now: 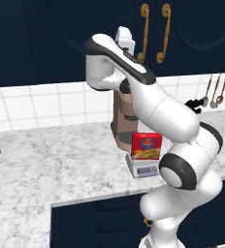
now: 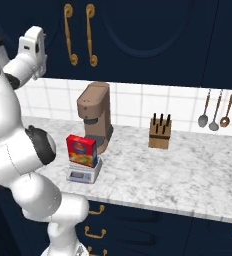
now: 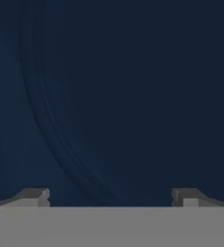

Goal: Pick the boxed food and place it on the digital scale for weighing, and close the cabinet.

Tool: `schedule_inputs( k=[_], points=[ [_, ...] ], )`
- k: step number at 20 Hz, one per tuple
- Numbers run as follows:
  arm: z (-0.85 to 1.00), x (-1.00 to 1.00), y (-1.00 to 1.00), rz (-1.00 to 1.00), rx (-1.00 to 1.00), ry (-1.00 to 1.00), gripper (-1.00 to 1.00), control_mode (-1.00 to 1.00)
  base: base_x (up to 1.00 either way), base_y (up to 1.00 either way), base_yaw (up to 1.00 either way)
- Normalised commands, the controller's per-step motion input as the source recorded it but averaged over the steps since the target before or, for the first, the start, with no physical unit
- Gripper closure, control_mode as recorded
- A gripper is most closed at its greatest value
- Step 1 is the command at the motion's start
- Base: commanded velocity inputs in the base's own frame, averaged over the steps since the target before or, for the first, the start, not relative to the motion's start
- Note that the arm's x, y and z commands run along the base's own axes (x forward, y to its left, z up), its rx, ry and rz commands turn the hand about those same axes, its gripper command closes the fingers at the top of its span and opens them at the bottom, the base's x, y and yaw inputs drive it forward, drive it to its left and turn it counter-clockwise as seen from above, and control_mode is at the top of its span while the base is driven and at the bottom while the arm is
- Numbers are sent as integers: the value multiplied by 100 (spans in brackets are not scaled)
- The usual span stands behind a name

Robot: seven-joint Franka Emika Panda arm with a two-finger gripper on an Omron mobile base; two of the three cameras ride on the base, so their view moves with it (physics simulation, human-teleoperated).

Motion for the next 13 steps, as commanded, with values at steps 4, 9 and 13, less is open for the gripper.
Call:
schedule_inputs(
  k=[4, 9, 13],
  points=[
    [-67, 100, -50, -22, -3, -33, -100, -100, 0, 0, 0],
    [-81, 100, -39, -20, -1, -21, -100, -100, 0, 0, 0],
    [-41, 100, -44, -18, 3, 8, -100, -100, 0, 0, 0]
  ],
)
